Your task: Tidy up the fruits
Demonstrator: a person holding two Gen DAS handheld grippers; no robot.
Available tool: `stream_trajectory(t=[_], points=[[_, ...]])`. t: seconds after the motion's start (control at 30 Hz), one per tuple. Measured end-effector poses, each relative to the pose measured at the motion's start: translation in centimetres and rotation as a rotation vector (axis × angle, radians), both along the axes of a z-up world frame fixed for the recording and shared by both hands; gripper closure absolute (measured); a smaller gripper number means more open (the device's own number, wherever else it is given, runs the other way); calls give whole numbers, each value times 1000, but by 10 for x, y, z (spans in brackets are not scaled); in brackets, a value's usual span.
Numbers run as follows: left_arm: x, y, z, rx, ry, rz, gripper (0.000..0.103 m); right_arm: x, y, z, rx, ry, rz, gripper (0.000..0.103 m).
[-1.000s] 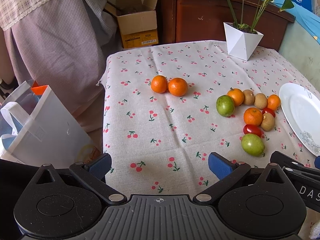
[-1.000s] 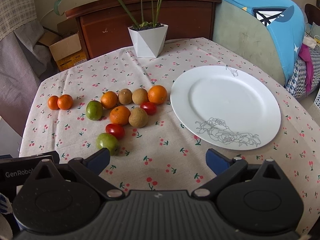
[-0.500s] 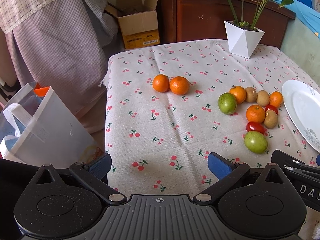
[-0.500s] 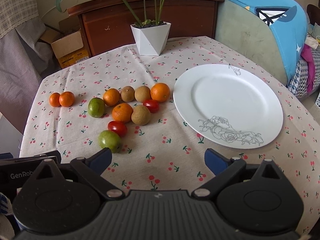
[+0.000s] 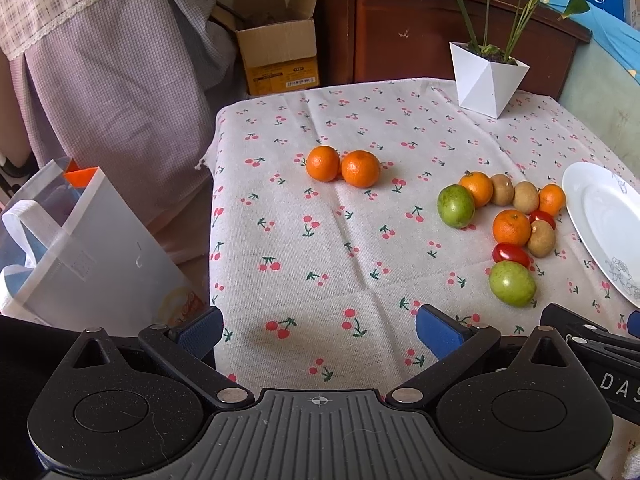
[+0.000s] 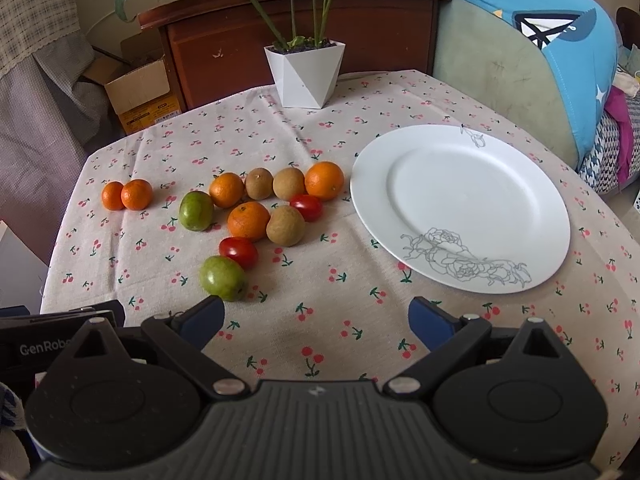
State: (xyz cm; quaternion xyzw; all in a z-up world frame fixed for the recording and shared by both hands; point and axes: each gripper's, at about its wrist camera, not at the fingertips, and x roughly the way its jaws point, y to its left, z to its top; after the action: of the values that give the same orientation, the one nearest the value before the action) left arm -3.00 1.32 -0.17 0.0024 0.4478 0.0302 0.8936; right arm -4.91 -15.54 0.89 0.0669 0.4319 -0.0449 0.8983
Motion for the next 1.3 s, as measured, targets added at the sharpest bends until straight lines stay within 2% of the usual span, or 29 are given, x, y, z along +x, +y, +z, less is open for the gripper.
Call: stream_trajectory(t=[0.27, 0.37, 0.47, 0.6, 0.77, 0.97, 1.03, 1.13, 1.3], points=[[16, 36, 8, -87, -64, 110, 1, -6, -16, -2, 126, 3, -8, 6], [28, 46, 9, -118, -92, 125, 2, -9, -15, -2, 141, -21, 18, 13], [40, 48, 9, -101, -123, 114, 2, -11, -15, -4, 174, -36, 37, 17], [54, 46, 6, -59, -166, 65, 3, -11, -11, -6, 175, -48, 68, 24], [64, 43, 0, -49, -209, -23, 4, -9, -10, -10, 185, -40, 66, 24], [83, 46, -10, -63, -195, -114, 16, -6, -11, -13, 200, -32, 49, 24], [89, 47, -15, -79, -183, -143, 26, -6, -11, -14, 203, -30, 41, 24], [93, 46, -18, -116, -184, -208, 31, -5, -11, -15, 205, -32, 36, 24], [99, 42, -24, -116, -181, -269, 38, -4, -9, -15, 200, -37, 37, 23]])
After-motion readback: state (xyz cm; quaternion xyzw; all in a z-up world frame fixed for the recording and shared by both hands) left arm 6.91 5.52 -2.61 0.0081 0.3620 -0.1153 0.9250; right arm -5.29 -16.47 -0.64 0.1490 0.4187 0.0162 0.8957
